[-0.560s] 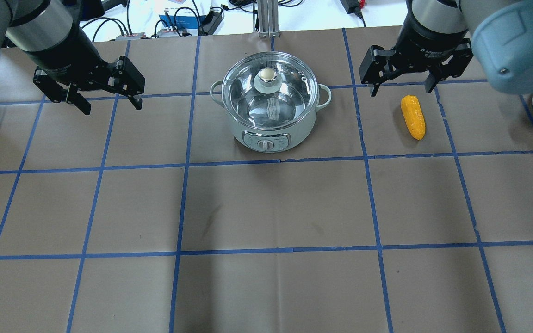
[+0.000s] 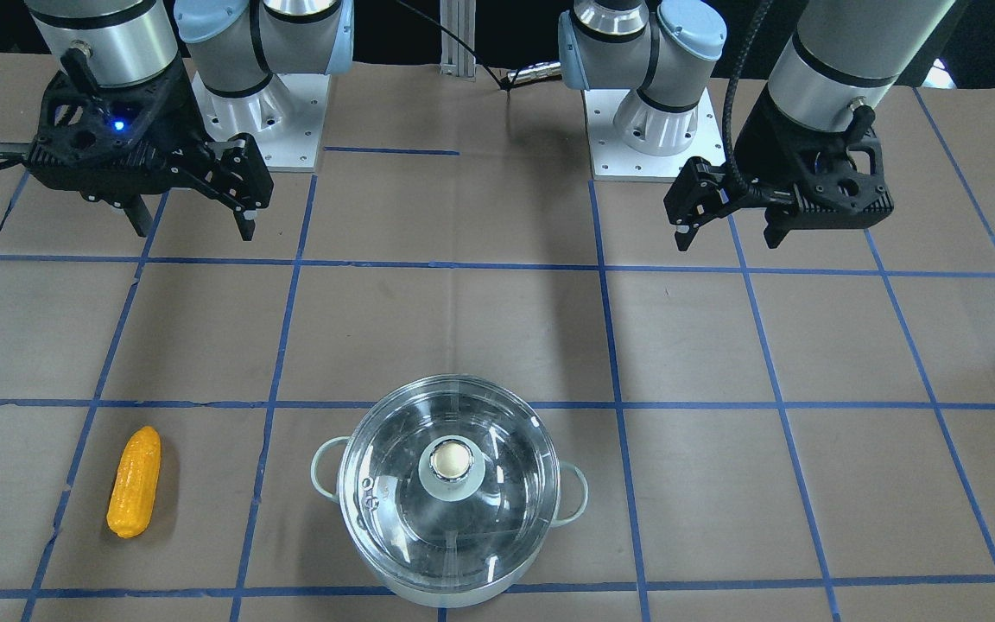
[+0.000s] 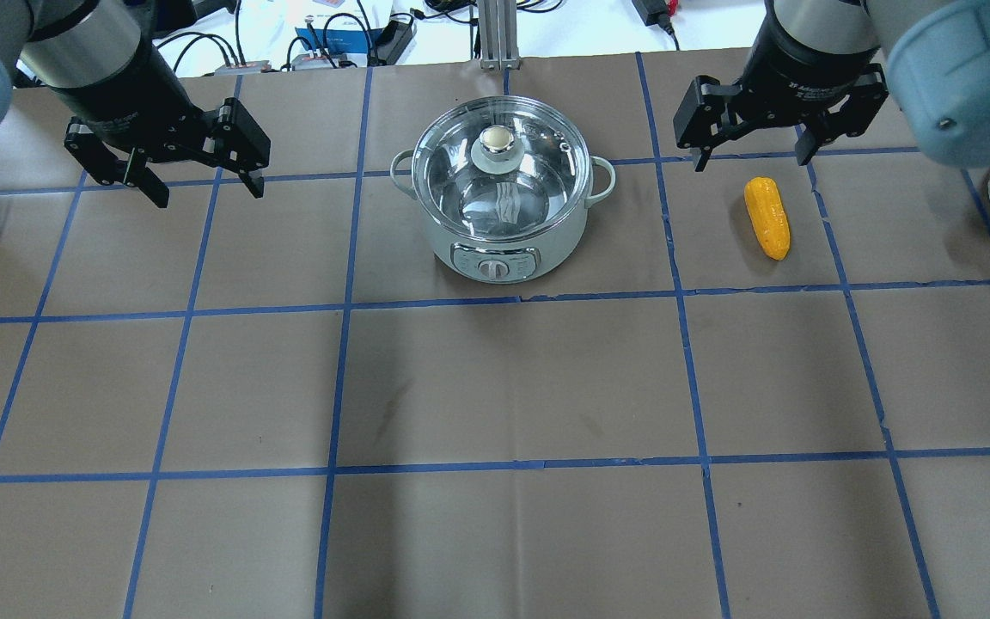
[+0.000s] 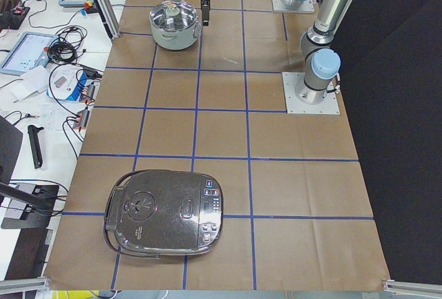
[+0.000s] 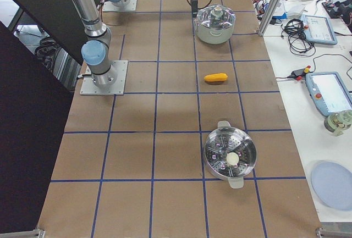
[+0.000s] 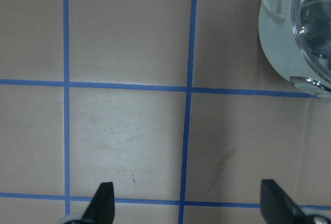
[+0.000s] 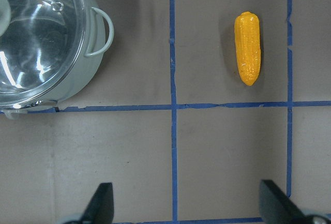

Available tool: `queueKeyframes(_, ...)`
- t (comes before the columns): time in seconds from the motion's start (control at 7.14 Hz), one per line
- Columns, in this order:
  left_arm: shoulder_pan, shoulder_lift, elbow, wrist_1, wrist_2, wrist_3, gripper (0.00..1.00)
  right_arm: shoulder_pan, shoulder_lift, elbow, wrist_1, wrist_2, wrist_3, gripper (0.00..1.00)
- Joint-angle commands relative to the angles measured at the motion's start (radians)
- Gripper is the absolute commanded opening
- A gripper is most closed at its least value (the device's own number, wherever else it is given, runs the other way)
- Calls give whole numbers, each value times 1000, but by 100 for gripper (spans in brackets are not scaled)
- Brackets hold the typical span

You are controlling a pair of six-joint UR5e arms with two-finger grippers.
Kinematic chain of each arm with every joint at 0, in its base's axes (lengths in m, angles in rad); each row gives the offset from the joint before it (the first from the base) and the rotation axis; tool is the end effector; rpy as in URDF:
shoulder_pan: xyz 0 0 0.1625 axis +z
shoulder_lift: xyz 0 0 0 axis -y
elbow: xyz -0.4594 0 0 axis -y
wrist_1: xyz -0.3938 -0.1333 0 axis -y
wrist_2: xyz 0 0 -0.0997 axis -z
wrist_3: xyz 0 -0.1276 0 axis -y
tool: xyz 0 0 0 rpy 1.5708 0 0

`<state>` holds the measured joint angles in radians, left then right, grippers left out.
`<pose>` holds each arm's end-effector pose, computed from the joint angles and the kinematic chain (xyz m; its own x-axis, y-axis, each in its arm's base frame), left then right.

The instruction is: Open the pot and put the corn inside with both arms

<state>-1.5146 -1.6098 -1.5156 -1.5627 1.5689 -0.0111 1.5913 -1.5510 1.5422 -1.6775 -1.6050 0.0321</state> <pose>-0.1044 -0.5211 0.5028 -0.9977 -0.0672 0.0022 -0.0672 0.9974 -0.0243 0.1395 -0.5139 0.5101 -0.9994 0.0153 0.0303 0.0117 0.9931 -0.1163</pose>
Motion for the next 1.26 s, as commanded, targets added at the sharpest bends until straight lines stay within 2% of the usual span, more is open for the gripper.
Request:
queueKeyframes(0.0,-53,-60,90,18,3,-13,100,-119,114,-40,-16,-16,-38,99)
queueKeyframes(0.14,-132,-153,179,20,5,-80,100,-193,164,-42,-36,-10,-85,98)
queueKeyframes(0.28,-212,-267,284,32,5,-163,100,-232,261,-42,-113,-4,-136,98)
queueKeyframes(0.42,-269,-368,386,33,-1,-238,100,-237,363,-40,-243,-3,-147,97)
queueKeyframes(0.56,-307,-456,441,85,-30,-312,100,-237,468,-30,-336,25,-147,97)
queueKeyframes(0.7,-335,-511,448,154,-30,-357,100,-235,538,11,-431,65,-147,95)
queueKeyframes(0.84,-358,-545,448,180,-30,-409,100,-235,570,51,-543,68,-147,95)
queueKeyframes(0.98,-363,-567,448,181,-29,-415,100,-235,578,73,-565,66,-149,92)
queueKeyframes(1.12,-363,-584,448,208,-30,-417,100,-235,580,76,-567,65,-153,79)
